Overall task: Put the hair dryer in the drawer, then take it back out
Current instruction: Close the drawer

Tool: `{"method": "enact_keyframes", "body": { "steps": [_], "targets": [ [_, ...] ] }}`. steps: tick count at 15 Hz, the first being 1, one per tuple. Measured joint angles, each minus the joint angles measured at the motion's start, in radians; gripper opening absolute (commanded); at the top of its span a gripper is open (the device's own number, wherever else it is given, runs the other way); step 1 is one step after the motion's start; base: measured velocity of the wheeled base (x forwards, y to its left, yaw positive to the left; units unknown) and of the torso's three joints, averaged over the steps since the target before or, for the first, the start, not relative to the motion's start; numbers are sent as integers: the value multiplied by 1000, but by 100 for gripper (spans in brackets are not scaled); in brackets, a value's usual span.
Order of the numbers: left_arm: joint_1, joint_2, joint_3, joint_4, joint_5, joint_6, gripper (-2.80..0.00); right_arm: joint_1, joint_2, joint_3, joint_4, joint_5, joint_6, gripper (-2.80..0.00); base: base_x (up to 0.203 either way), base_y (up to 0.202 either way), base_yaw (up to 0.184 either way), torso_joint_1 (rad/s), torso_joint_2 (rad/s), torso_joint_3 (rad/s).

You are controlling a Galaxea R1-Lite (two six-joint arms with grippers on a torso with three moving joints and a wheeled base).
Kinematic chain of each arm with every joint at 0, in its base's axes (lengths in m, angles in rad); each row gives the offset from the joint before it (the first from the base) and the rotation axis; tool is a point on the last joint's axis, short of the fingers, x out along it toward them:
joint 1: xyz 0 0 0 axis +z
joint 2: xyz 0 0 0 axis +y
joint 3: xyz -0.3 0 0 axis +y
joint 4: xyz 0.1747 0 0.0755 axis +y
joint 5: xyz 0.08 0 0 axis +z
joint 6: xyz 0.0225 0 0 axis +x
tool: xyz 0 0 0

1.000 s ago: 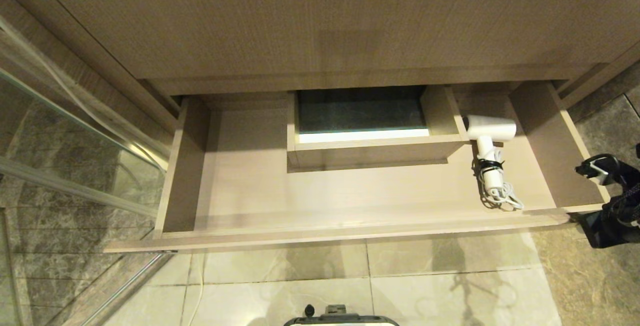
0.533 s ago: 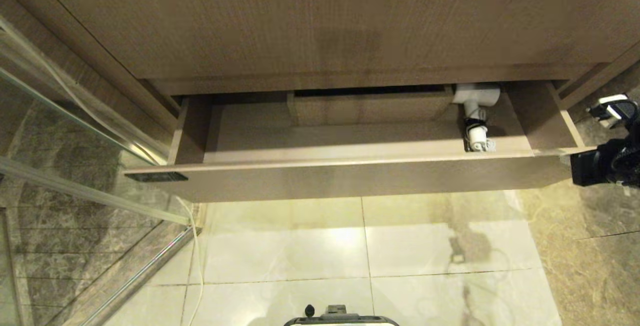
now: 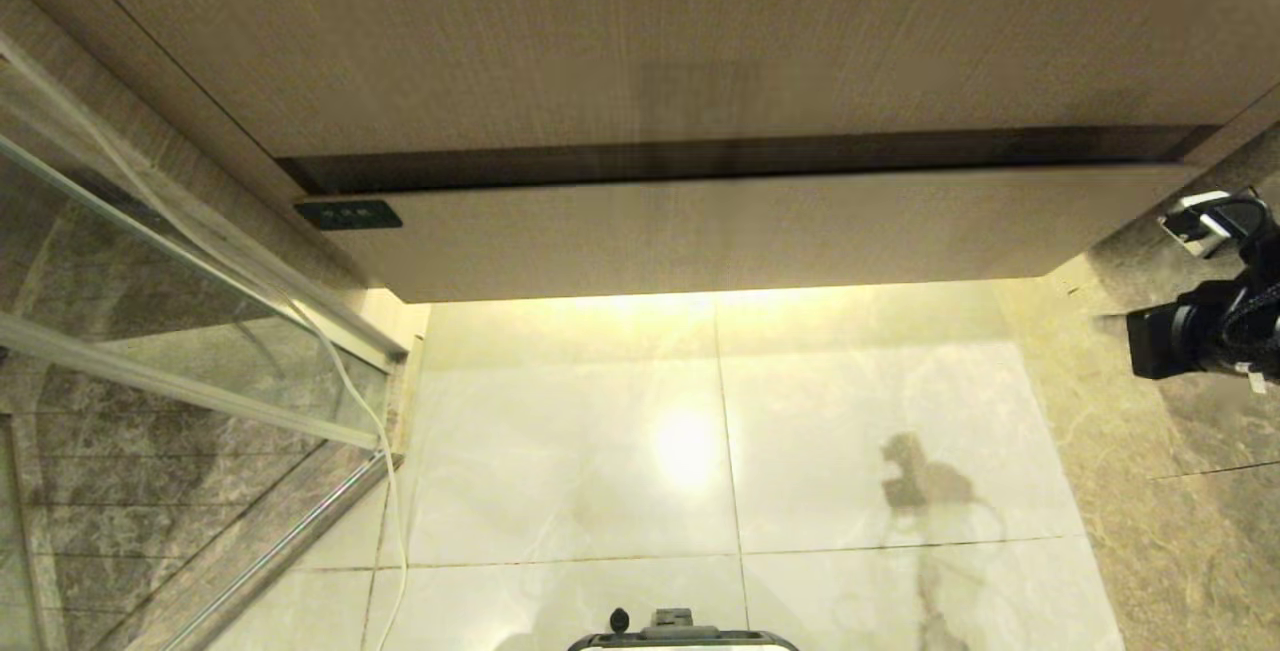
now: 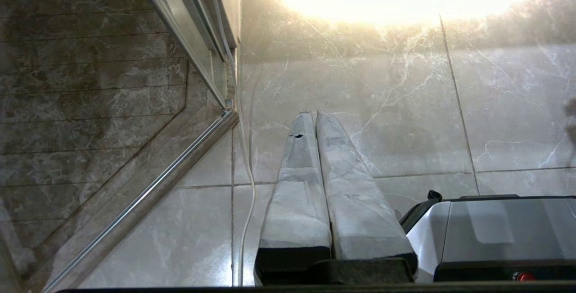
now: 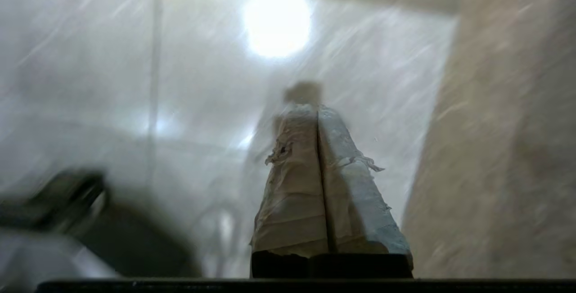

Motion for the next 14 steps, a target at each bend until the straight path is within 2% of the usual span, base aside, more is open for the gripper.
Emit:
{"method": "enact_keyframes", "body": {
  "steps": [3,6,8,9,11,12,14],
  "targets": [
    [-1,0,0,0,0,0,-280,14,-111,20,218,67,-31,-280,0,0,0,0,0,0],
    [-1,0,0,0,0,0,-280,29,-245,19,447,90,-149,-280,0,0,0,0,0,0],
    [-1,0,0,0,0,0,-280,43,-336,6,541,109,-213,-280,0,0,0,0,0,0],
    [-1,0,0,0,0,0,-280,63,-374,4,549,147,-227,-280,0,0,0,0,0,0],
    [0,0,0,0,0,0,-280,124,-441,5,573,316,-304,-280,0,0,0,0,0,0],
    [0,0,0,0,0,0,-280,150,-462,7,601,397,-383,-280,0,0,0,0,0,0],
    [-1,0,0,0,0,0,-280,226,-486,-9,736,529,-596,-280,0,0,0,0,0,0]
  ]
}}
